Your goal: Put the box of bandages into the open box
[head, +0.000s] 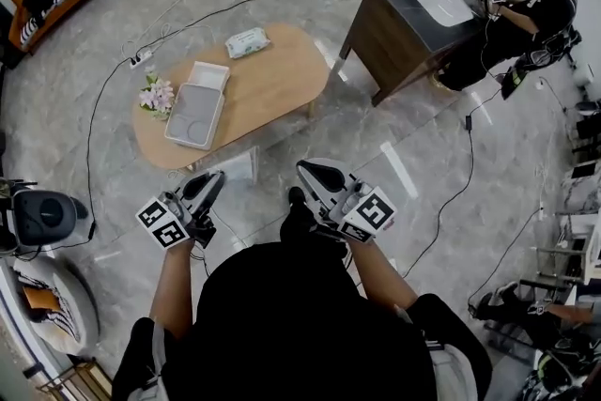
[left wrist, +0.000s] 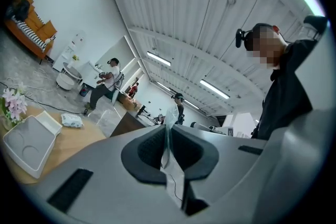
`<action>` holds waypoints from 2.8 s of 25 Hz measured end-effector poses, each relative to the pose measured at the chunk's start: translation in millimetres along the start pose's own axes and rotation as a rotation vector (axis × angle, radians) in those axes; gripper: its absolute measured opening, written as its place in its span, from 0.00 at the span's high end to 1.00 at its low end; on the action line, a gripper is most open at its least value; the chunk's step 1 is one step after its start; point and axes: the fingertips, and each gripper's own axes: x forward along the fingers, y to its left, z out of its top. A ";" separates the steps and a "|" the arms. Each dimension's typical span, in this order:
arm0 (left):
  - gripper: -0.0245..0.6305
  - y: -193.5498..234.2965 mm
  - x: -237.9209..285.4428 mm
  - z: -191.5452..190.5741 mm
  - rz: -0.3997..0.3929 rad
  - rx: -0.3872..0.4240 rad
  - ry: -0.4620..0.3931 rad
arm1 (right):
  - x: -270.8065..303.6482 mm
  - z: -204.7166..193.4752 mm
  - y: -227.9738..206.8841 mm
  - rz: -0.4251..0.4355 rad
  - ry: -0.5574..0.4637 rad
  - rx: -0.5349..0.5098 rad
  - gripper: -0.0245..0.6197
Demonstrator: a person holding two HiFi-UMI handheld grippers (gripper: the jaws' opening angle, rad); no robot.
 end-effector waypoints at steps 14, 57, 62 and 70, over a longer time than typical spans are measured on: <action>0.92 52.3 122.6 77.7 0.162 0.074 -0.085 | 36.0 51.0 -166.1 0.184 0.002 0.016 0.95; 0.92 585.8 125.5 86.9 0.355 -0.126 0.408 | 489.9 -118.7 -404.1 0.423 0.373 -0.019 0.95; 0.92 623.5 126.3 30.1 0.401 -0.179 0.524 | 506.6 -183.3 -433.6 0.451 0.409 0.029 0.95; 0.92 666.0 135.1 -28.7 0.462 -0.205 0.679 | 526.8 -243.2 -464.1 0.461 0.421 0.099 0.95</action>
